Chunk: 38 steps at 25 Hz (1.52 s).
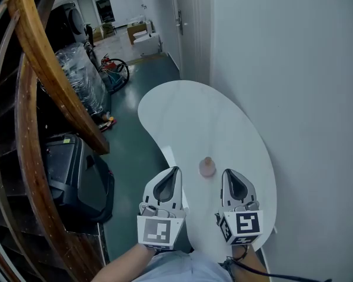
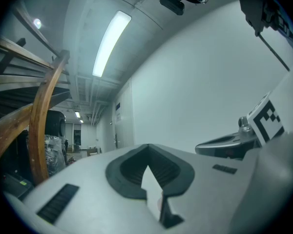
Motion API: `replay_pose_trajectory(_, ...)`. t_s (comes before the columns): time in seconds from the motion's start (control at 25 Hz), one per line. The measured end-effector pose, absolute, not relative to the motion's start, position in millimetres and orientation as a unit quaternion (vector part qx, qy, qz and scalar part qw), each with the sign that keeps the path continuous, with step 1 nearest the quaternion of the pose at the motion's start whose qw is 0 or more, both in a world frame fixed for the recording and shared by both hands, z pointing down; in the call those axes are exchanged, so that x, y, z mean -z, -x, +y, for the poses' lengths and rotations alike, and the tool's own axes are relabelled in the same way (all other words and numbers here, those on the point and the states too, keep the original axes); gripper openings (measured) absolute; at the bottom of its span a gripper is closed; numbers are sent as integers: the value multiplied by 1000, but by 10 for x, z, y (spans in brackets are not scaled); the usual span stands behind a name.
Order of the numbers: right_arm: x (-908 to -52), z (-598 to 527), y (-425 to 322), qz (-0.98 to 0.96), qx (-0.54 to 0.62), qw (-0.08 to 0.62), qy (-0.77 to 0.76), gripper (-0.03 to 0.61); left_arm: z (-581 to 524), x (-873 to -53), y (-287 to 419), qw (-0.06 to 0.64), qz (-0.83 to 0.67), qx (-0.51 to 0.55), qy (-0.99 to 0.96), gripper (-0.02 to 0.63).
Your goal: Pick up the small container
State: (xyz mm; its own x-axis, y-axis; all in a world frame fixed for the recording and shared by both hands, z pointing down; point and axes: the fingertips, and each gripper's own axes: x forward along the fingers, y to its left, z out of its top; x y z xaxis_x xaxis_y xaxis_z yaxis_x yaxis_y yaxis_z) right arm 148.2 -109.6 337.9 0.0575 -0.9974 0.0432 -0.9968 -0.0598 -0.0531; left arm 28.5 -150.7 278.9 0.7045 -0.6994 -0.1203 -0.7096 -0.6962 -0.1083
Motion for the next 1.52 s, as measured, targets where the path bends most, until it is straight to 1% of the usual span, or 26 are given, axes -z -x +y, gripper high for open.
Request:
replay_pose_trajectory(0.16, -3435, -1200, -1500, 689, 38, 2, 724, 2, -1565, -2844, -293, 70, 390, -27, 918, 0)
replay_pose_trajectory(0.32, -3589, -1319, -1525, 687, 51, -6, 725, 2, -1699, -3018, -319, 52, 391, -10, 919, 0)
replay_pose_trajectory(0.88, -4150, -1604, -1548, 662, 104, -48, 741, 2, -2169, -3492, -461, 4, 352, 23, 936, 2)
replay_pose_trajectory(1.04, -4276, -1654, -1563, 657, 120, -50, 743, 3, -2218, -3628, -493, -8, 343, 36, 939, 1)
replay_pose_trajectory(1.08, -4308, -1676, -1559, 657, 123, -50, 742, 12, -2242, -3660, -495, -12, 343, 40, 939, 2)
replay_pose_trajectory(1.12, -4339, -1705, -1554, 658, 126, -53, 741, 51, -2269, -3689, -498, -14, 342, 43, 938, 1)
replay_pose_trajectory(1.16, -4369, -1739, -1547, 659, 128, -57, 739, 142, -2299, -3716, -501, -17, 342, 46, 938, 0)
replay_pose_trajectory(1.2, -4398, -1772, -1541, 660, 130, -61, 737, 170, -2330, -3742, -504, -20, 342, 49, 938, 0)
replay_pose_trajectory(1.52, -4646, -1955, -1560, 657, 150, -84, 734, 187, -2561, -3986, -506, -41, 342, 85, 935, 0)
